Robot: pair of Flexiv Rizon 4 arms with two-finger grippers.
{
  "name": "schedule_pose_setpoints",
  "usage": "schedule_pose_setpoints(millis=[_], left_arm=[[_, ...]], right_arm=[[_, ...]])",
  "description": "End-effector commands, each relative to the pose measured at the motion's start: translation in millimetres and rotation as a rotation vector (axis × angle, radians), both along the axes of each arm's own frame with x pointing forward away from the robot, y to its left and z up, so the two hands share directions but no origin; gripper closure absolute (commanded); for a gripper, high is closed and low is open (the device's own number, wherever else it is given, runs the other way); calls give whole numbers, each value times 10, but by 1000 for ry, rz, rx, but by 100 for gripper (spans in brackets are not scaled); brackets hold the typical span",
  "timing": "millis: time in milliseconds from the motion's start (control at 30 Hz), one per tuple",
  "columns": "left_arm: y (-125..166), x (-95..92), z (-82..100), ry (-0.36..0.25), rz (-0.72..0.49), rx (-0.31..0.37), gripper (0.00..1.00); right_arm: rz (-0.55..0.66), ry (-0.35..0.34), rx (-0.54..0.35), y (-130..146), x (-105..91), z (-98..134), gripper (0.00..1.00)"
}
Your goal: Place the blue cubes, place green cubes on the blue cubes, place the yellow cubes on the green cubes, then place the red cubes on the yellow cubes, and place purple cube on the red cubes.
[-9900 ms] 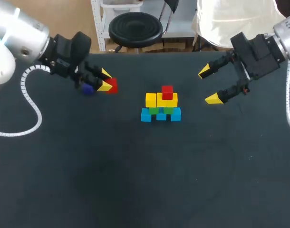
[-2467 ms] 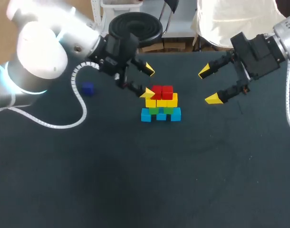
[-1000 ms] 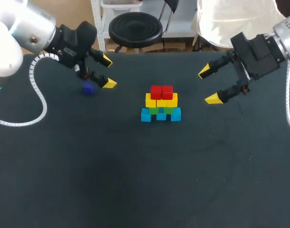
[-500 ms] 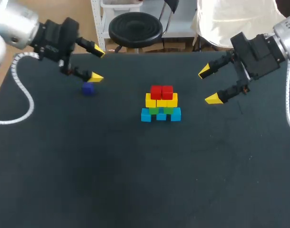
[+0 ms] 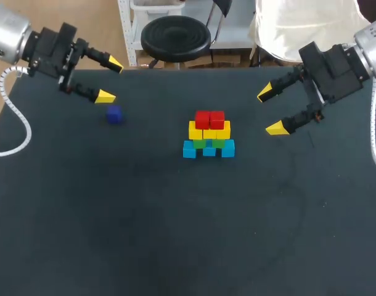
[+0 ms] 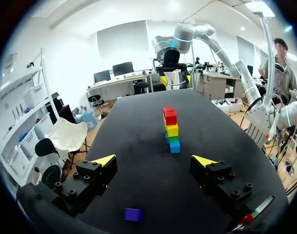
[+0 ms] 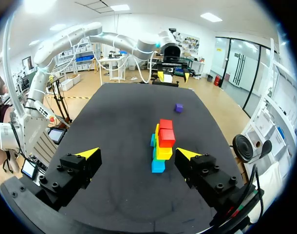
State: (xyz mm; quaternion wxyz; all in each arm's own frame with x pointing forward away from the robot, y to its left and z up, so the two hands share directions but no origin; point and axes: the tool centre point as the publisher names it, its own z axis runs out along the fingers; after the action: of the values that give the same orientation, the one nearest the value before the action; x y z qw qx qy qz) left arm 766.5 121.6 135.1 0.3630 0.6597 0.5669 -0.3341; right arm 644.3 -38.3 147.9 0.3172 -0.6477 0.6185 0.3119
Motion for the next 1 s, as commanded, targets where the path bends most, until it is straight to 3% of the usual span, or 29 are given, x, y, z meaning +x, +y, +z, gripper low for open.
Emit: schedule_pose_setpoints(millis=[33,133,200,433,533,600,700,900,1000], left_arm=[[2,-1,0,-2,-1,0,0],[-29,-2,23,-28,-8,10,0],[-80,3,54,-21,-9,-33,0],[-77,-42,9,-26,-65,1,0],[24,-37,-102,-7,-68,50,0],[118,-29,-188,-5,-42,131,0],[235,-48,-291,0,-25,193,0],[387,-77,-580,-10,-22,255,0],[489,-38,-781,21,10,280,0]], right_arm=[[-1,-1,0,-1,-6,0,0],[-1,-1,0,-1,-6,0,0],[-1,-1,0,-1,-6,0,0],[-1,-1,0,-1,-6,0,0],[-1,-1,0,-1,-6,0,0],[-1,-1,0,-1,-6,0,0],[-1,-1,0,-1,-6,0,0],[-1,-1,0,-1,-6,0,0],[-1,-1,0,-1,-6,0,0]])
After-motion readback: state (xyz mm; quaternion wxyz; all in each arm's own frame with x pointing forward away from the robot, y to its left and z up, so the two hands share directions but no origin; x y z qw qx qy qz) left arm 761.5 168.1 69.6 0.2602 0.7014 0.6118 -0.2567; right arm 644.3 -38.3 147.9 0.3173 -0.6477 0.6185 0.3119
